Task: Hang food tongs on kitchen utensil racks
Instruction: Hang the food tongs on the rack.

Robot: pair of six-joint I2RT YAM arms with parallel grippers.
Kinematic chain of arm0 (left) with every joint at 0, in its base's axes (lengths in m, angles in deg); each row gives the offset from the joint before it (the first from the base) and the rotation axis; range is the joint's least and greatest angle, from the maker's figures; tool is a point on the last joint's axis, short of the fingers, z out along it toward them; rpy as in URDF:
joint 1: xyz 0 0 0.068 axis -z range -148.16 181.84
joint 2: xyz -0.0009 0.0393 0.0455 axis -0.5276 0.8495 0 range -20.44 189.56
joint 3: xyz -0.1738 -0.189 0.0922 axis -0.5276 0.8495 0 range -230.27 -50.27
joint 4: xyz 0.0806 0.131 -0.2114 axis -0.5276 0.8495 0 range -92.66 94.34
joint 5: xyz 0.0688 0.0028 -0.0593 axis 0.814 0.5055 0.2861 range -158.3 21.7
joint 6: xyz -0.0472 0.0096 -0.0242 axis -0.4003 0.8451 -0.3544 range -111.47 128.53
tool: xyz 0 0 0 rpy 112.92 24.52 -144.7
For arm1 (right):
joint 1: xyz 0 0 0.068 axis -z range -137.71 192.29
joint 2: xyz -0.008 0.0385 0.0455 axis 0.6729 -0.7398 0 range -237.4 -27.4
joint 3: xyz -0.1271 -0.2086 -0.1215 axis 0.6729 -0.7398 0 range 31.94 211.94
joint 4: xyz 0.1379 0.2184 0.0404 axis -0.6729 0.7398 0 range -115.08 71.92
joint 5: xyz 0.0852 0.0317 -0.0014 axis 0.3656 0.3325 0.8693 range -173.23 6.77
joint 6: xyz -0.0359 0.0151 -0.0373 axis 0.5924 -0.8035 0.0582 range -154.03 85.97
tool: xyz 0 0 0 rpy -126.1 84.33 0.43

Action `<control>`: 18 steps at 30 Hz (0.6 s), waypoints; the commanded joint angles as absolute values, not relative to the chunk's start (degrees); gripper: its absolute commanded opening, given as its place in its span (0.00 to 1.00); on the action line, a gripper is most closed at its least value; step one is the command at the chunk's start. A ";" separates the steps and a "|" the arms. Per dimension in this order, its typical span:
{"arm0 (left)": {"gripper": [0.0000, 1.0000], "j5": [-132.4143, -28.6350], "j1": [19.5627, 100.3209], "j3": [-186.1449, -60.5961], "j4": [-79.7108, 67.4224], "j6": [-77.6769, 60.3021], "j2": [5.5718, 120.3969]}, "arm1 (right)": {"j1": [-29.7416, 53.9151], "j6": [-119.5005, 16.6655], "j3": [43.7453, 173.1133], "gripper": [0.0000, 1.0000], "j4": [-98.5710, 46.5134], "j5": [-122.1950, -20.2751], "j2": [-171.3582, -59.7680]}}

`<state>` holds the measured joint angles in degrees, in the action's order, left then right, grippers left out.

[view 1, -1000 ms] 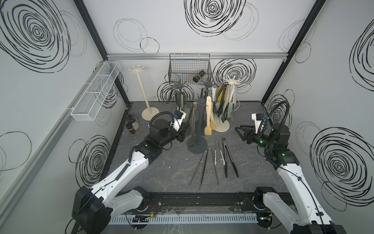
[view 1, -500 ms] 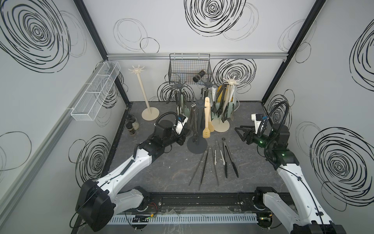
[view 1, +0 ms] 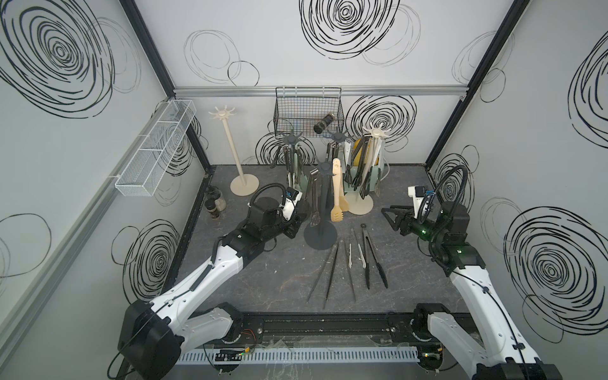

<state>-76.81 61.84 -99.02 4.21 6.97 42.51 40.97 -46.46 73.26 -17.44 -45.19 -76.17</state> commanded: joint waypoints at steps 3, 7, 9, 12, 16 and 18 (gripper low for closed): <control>0.44 -72.63 62.25 -95.38 7.79 1.29 36.90 | 40.91 -45.86 72.62 0.53 -11.36 -50.50 -76.99; 0.48 -70.02 62.23 -92.06 8.85 -3.78 33.06 | 38.45 -45.90 72.13 0.51 -6.72 -56.68 -79.40; 0.48 -69.57 62.17 -90.54 8.32 -6.36 31.67 | 36.18 -46.43 71.21 0.50 -5.63 -60.24 -80.68; 0.49 -69.00 62.20 -88.03 6.97 -10.30 29.67 | 30.81 -47.78 70.01 0.49 -4.47 -66.58 -83.32; 0.50 -69.31 62.08 -84.83 4.76 -14.84 27.62 | 24.21 -50.05 69.29 0.49 -3.35 -75.06 -88.47; 0.50 -69.44 62.08 -83.76 4.21 -15.67 27.04 | 22.44 -50.94 69.23 0.49 -2.71 -77.75 -91.36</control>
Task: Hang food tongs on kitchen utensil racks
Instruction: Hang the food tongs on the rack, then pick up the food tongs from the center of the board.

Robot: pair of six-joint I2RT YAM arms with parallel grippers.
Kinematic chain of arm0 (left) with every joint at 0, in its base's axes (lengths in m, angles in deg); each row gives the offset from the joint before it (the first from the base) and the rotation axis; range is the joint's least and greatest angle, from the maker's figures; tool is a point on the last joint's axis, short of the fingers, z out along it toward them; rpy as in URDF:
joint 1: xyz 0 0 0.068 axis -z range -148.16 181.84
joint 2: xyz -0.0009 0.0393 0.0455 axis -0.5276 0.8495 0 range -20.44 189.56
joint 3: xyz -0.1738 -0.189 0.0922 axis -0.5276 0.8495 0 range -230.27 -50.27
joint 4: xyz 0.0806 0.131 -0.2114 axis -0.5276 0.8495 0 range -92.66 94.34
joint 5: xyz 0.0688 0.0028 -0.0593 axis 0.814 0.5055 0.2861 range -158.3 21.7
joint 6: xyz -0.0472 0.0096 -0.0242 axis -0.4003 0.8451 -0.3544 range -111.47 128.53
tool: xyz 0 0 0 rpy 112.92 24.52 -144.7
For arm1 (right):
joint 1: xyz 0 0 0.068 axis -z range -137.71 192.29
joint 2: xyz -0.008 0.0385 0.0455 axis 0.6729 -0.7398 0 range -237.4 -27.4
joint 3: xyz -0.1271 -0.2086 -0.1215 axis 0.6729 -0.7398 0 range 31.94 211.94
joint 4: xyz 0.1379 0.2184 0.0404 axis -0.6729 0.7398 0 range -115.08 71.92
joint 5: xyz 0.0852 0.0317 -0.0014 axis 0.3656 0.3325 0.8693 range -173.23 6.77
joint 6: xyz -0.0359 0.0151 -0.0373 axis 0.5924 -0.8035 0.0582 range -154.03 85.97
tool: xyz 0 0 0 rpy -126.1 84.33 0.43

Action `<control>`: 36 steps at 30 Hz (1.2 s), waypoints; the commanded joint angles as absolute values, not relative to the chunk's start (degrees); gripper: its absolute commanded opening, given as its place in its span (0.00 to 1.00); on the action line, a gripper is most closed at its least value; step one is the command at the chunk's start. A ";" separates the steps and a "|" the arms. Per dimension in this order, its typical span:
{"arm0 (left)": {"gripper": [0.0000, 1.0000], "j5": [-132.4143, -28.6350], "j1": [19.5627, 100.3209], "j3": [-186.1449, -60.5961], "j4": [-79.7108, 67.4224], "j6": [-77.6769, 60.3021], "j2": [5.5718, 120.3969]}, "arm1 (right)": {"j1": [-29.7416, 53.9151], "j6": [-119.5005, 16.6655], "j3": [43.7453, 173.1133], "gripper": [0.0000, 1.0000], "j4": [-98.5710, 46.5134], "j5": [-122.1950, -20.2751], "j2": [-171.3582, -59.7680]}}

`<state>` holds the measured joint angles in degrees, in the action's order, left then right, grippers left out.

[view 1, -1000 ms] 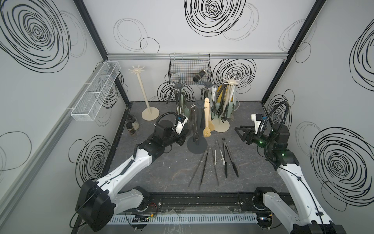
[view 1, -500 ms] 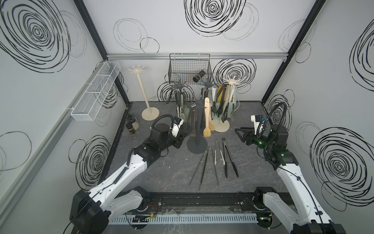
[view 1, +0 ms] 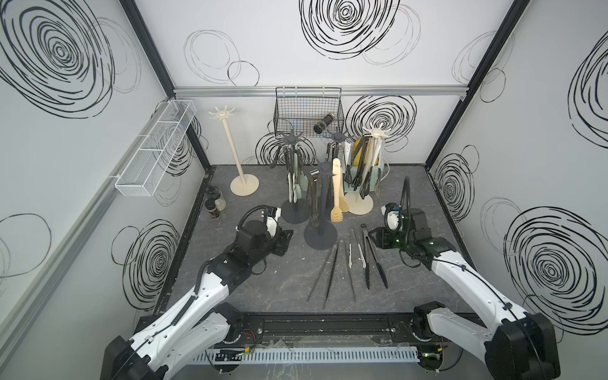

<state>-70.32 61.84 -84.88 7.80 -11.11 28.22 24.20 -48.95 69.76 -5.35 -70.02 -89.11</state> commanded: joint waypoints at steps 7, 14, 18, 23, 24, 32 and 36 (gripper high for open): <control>0.50 -70.89 62.19 -79.80 2.16 -18.88 25.21 | 20.08 -55.33 72.82 0.45 2.39 -82.27 -103.27; 0.50 -72.69 62.31 -77.03 0.23 -19.74 24.29 | 18.73 -56.97 72.79 0.45 1.18 -84.60 -109.84; 0.50 -72.59 62.43 -76.63 -0.29 -19.68 24.27 | 18.57 -57.48 72.24 0.40 0.11 -84.65 -112.29; 0.50 -72.51 62.52 -76.46 -0.55 -19.67 24.31 | 18.56 -57.70 71.66 0.27 -0.29 -85.40 -114.22; 0.50 -72.51 62.60 -76.39 -0.56 -19.61 24.29 | 18.58 -57.76 71.67 0.25 -0.21 -85.75 -114.48; 0.50 -71.97 63.51 -75.85 -0.41 -20.00 22.90 | 19.21 -58.20 72.05 0.13 0.37 -87.01 -114.85; 0.50 -71.64 64.34 -75.08 -0.69 -20.45 22.03 | 19.27 -58.29 73.13 0.00 1.83 -87.78 -114.12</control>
